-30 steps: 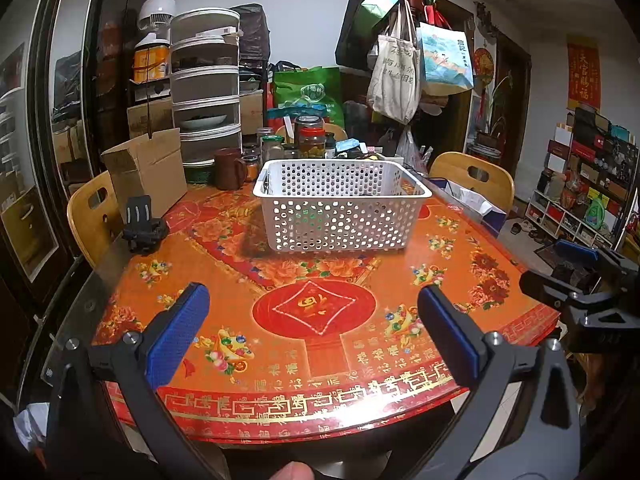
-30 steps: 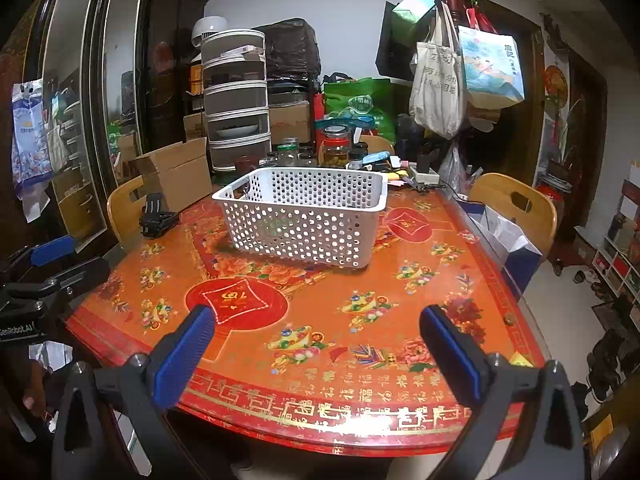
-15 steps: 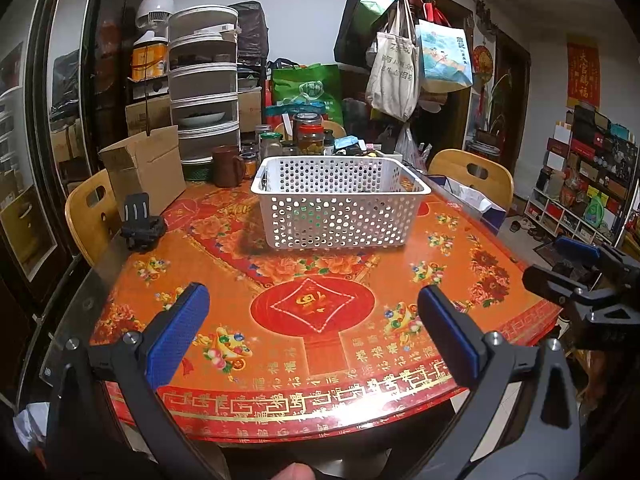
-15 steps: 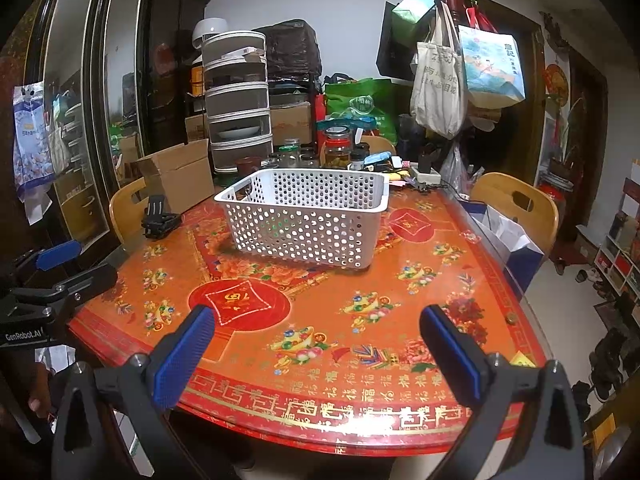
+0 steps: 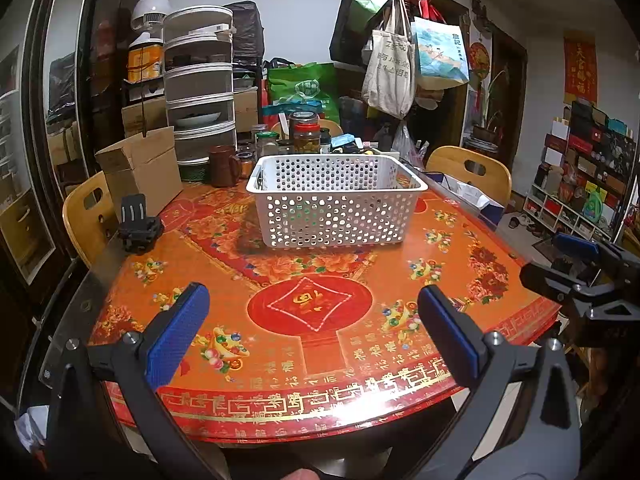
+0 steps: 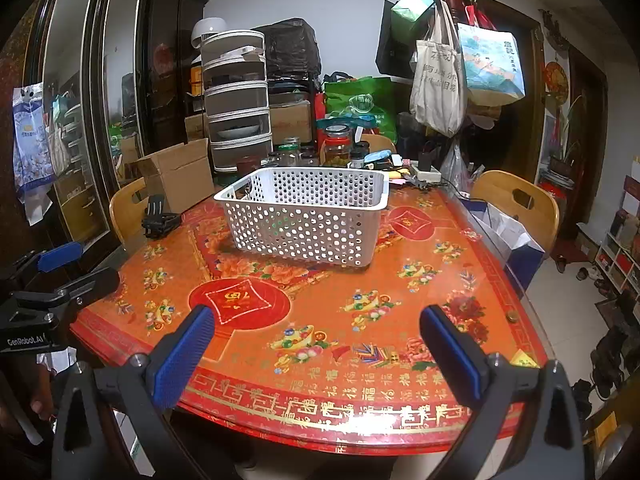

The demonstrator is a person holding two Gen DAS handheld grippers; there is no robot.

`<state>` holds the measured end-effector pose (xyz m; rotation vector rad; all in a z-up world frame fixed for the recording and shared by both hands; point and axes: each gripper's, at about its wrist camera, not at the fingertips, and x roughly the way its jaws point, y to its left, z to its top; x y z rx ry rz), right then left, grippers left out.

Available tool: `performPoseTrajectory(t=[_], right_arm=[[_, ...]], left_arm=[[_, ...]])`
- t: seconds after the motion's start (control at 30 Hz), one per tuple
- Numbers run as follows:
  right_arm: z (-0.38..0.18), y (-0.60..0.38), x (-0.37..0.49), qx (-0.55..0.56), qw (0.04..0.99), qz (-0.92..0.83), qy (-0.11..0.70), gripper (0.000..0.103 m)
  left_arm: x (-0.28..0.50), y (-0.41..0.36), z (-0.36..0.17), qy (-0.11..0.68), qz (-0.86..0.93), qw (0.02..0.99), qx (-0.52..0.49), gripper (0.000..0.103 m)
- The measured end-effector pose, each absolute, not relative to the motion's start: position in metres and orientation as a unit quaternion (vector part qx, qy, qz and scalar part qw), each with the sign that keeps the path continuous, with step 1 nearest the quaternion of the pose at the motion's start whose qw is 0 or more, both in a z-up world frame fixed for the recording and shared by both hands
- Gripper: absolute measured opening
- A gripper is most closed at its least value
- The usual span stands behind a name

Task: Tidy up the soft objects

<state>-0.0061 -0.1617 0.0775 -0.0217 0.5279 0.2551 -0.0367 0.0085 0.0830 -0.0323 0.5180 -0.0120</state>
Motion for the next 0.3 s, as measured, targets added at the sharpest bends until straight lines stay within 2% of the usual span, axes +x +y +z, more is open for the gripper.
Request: performPoseTrajectory(t=[0.3], right_arm=[[0.0758, -0.1629, -0.0051, -0.009, 0.957, 0.126, 0.262, 0.102]], left_arm=[[-0.0371, 0.0033, 0.0814, 0.254, -0.013, 0.967, -0.013, 0.103]])
